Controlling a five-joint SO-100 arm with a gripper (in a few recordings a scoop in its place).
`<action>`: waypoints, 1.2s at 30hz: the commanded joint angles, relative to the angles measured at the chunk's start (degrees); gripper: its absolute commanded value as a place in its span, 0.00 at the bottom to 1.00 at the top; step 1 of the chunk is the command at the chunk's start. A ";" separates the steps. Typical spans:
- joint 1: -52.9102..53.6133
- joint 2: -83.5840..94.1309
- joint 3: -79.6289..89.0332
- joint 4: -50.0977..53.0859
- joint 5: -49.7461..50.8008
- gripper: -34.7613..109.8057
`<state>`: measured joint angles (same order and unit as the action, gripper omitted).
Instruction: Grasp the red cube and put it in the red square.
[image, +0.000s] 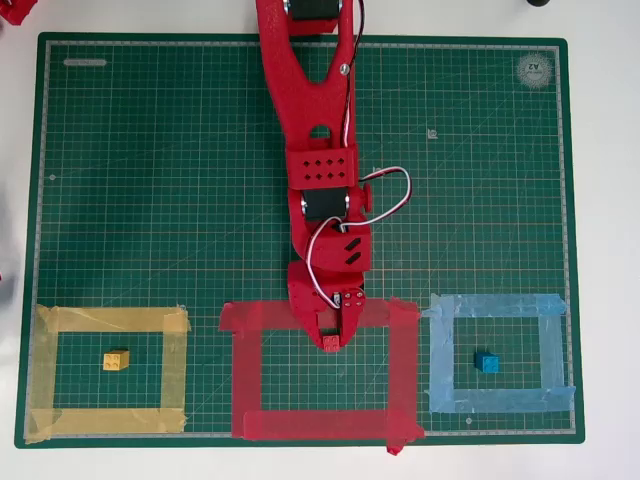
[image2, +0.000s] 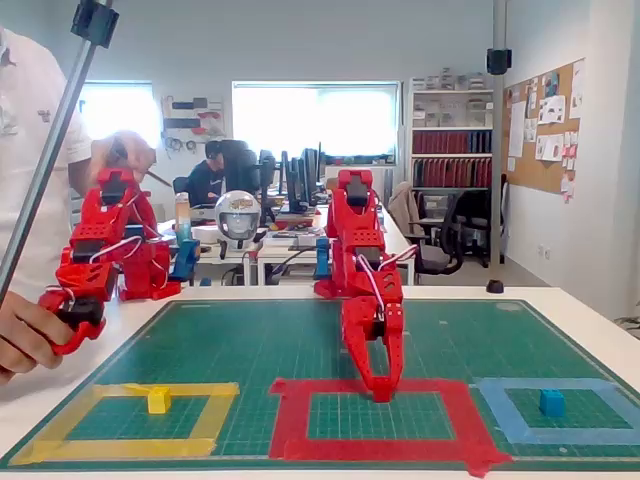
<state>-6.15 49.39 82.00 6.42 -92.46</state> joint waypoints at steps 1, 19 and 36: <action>-0.26 2.29 0.09 -0.62 1.93 0.23; 1.05 2.46 -0.44 -0.62 6.06 0.24; 1.58 2.55 0.44 -0.62 4.48 0.28</action>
<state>-4.66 49.39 82.35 6.42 -86.84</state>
